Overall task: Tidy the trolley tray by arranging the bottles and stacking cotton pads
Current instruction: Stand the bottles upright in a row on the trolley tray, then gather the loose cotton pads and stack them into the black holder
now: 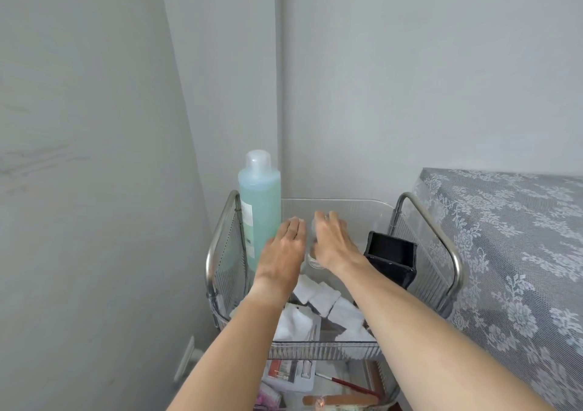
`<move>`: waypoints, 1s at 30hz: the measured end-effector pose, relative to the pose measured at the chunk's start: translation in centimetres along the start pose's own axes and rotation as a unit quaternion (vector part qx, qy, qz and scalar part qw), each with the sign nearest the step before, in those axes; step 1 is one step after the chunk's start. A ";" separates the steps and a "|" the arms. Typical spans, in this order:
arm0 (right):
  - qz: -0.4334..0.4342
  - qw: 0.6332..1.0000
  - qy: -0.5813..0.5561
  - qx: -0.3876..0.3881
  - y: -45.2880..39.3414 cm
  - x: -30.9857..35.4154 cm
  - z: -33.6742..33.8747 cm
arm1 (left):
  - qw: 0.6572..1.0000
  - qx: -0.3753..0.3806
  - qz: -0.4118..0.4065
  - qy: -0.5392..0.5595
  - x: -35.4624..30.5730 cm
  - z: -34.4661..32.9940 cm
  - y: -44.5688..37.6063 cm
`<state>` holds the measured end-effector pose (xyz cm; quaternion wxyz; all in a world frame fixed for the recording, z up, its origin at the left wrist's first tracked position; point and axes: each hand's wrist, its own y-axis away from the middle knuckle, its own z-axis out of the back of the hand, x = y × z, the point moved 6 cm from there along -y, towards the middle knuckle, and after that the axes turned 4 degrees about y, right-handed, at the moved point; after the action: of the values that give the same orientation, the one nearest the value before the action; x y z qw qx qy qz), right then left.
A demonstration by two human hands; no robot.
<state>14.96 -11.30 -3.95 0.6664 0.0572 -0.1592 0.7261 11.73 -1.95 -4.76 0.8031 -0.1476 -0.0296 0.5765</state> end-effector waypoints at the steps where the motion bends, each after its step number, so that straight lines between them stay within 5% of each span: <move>1: 0.006 1.000 0.003 0.003 0.0 0.2 -0.1 | 1.000 0.002 0.002 0.000 0.0 -0.1 0.0; 11: 0.046 0.996 0.064 0.040 1.2 0.9 5.7 | 0.999 -0.036 -0.020 0.015 -0.1 0.3 0.3; 15: -0.049 0.956 0.160 0.241 2.7 -3.4 8.8 | 0.988 -0.129 -0.073 0.036 -2.2 2.4 0.7; 18: -0.063 0.930 0.207 0.296 4.4 -5.7 9.2 | 0.995 -0.023 -0.043 0.083 -3.8 1.1 1.4; 23: -0.039 0.945 0.219 0.240 5.4 -6.9 8.3 | 0.981 0.175 -0.026 0.073 -6.9 -3.9 3.5; 30: -0.007 0.966 0.148 0.213 4.5 -6.4 7.8 | 0.965 0.238 0.041 0.101 -6.1 -5.9 3.7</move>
<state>10.21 -20.05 0.85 0.6603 0.0910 0.1003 0.7387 7.62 -7.74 -10.64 0.7895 -0.0112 0.1961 0.5814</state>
